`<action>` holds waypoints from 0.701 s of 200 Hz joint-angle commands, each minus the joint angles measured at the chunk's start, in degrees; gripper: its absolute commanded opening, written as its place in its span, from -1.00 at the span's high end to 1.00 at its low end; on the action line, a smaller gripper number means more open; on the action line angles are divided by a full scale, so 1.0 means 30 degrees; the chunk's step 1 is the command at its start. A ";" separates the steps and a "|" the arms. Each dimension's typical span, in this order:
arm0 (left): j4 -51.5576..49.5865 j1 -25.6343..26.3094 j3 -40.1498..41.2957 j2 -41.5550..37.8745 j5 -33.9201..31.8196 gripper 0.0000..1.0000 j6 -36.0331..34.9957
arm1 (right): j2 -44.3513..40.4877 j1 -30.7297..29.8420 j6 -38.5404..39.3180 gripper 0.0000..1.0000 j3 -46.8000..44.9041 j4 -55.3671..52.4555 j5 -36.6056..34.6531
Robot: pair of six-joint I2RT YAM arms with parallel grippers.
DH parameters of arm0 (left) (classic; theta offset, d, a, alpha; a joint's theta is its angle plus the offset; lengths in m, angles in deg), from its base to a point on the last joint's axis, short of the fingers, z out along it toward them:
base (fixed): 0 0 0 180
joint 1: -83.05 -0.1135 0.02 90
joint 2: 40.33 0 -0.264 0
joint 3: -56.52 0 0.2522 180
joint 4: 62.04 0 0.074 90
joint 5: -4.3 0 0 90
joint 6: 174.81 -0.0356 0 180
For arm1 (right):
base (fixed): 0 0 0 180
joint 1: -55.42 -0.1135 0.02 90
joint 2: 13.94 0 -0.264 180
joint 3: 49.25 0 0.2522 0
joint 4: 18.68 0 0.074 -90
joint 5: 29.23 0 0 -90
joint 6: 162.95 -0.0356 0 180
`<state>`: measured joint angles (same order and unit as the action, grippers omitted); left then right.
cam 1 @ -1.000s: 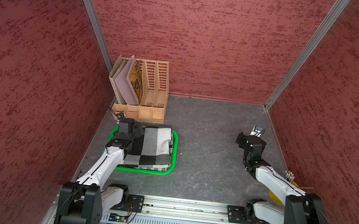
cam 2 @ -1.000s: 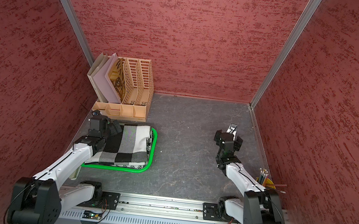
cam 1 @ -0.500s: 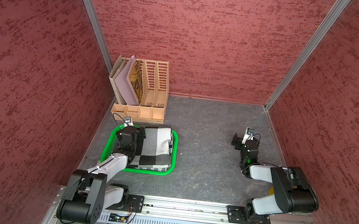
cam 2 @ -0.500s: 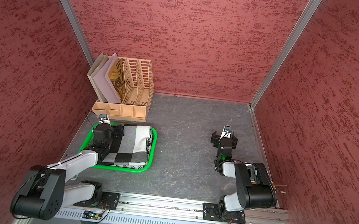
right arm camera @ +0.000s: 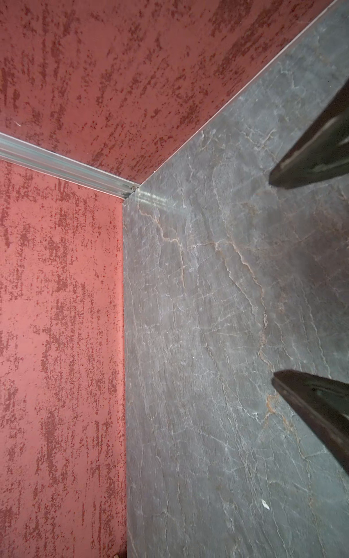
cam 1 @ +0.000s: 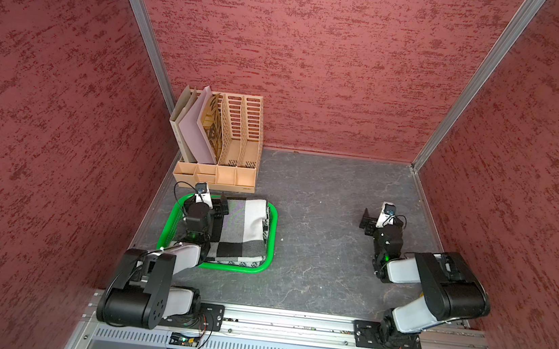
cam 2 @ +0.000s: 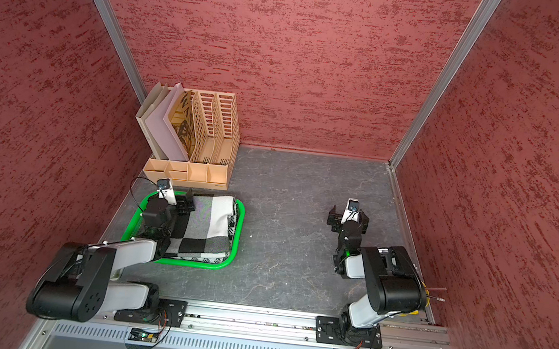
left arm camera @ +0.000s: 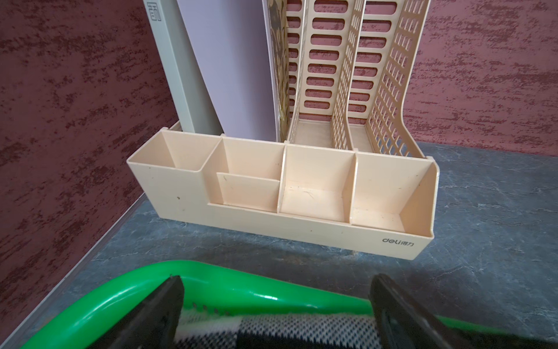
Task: Put the folded scarf in the basket
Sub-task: Reset both arms
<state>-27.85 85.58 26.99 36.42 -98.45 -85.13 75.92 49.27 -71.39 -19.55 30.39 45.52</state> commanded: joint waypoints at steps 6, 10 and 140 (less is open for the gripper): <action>0.4509 0.0227 0.0404 0.2213 0.0522 -0.99 -0.0534 | -0.0059 0.0126 0.0102 -0.97 0.0255 0.0609 0.0159; 0.5214 0.0306 0.0537 0.2724 0.0466 -0.99 -0.0551 | -0.0079 0.0145 0.0080 -0.97 0.0281 0.0484 0.0160; 0.2377 -0.0615 -0.1388 0.3768 0.2354 -0.99 -0.0130 | -0.0144 0.0126 0.0037 -0.97 0.1322 -0.1461 0.0072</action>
<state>-14.96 85.38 24.65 47.85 -95.70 -86.59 75.92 49.27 -71.39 -18.02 28.80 45.52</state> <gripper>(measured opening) 0.996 0.985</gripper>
